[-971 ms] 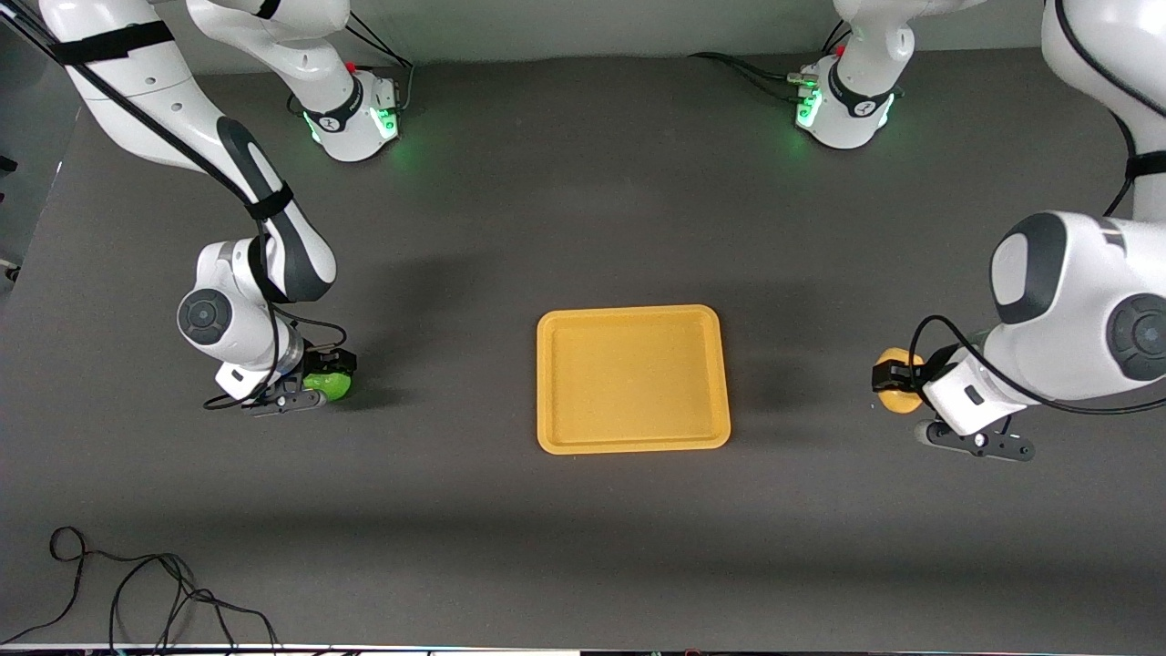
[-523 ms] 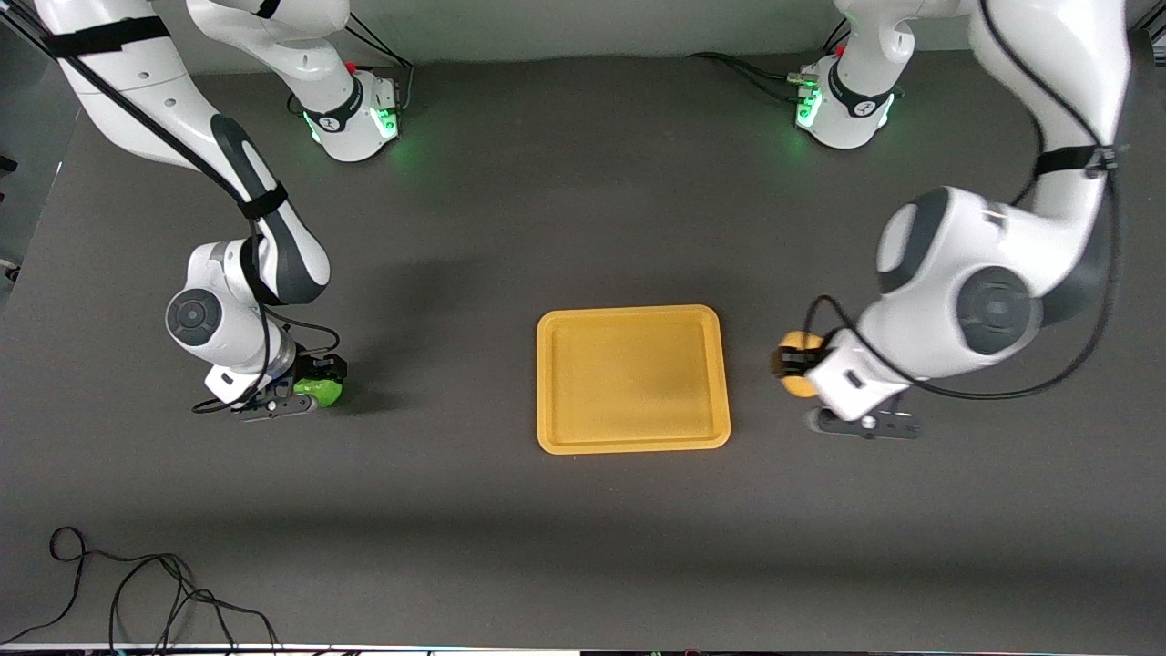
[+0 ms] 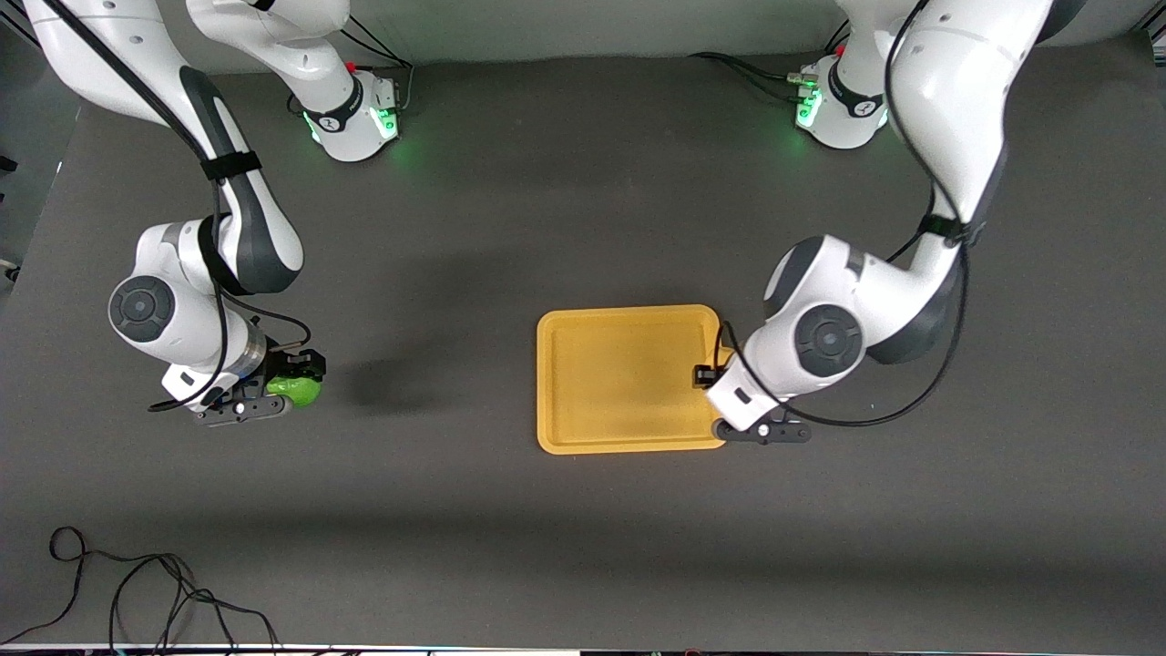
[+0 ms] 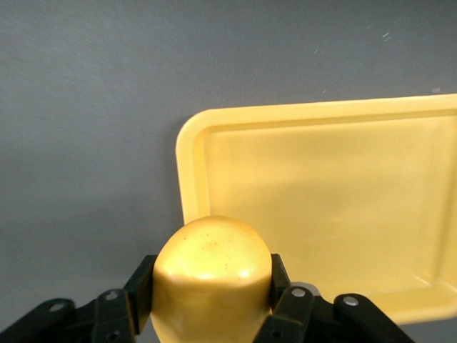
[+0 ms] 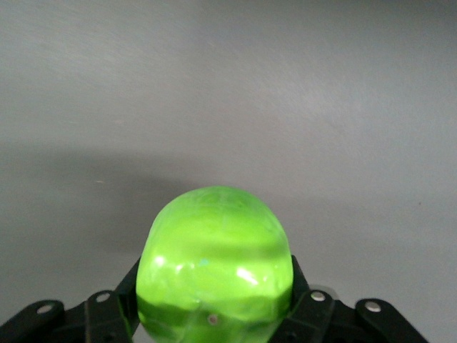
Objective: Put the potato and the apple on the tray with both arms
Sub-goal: 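Carry the potato to the tray while the right gripper lifts the apple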
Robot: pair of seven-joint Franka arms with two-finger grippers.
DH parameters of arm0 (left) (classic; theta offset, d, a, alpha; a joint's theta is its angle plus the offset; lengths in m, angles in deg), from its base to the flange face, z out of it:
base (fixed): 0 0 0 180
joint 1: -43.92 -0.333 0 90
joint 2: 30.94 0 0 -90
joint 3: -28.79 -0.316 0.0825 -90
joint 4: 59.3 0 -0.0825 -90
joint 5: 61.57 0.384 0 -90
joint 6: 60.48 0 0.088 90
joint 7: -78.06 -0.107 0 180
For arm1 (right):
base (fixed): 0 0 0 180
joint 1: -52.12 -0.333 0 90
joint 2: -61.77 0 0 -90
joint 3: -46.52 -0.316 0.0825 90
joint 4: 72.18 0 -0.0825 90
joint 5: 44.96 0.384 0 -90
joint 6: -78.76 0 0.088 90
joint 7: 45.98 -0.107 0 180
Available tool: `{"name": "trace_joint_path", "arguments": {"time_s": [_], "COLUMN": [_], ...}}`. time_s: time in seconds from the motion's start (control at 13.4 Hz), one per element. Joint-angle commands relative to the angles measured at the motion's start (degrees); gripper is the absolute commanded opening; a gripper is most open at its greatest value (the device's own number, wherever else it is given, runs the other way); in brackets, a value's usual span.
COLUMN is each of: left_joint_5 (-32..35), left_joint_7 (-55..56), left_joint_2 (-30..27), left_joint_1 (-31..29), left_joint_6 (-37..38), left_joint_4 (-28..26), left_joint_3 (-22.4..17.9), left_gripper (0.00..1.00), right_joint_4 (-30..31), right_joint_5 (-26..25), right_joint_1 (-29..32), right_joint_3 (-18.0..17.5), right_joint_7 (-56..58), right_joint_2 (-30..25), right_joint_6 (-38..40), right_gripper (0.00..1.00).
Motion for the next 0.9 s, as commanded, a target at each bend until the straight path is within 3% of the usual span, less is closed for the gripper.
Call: {"name": "trace_joint_path", "arguments": {"time_s": [0.0,0.15,0.37,0.82], "left_joint_5": [3.7,3.7,3.8,6.5], "left_joint_7": [5.9,7.6,8.5,13.3], "left_joint_2": [2.4,2.7,2.1,2.6], "left_joint_1": [3.2,3.7,4.8,6.0], "left_joint_6": [-4.3,-6.5,-6.7,-7.4], "left_joint_4": [-2.1,-4.9,-8.7,-9.0], "left_joint_3": [-0.8,-0.9,-0.9,-0.9], "left_gripper": [0.00,0.00,0.00,0.00], "right_joint_4": [-4.3,-5.1,-5.7,-14.1], "right_joint_5": [0.9,3.9,4.4,5.3], "right_joint_1": [-3.2,-4.5,-9.1,-16.2], "right_joint_3": [0.2,0.2,0.3,0.2], "right_joint_7": [-0.3,-1.3,-7.6,-18.1], "right_joint_2": [-0.1,0.0,0.2,4.2], "right_joint_6": [4.7,5.4,5.4,5.5], "right_gripper": [0.38,0.38,0.38,0.37]}}
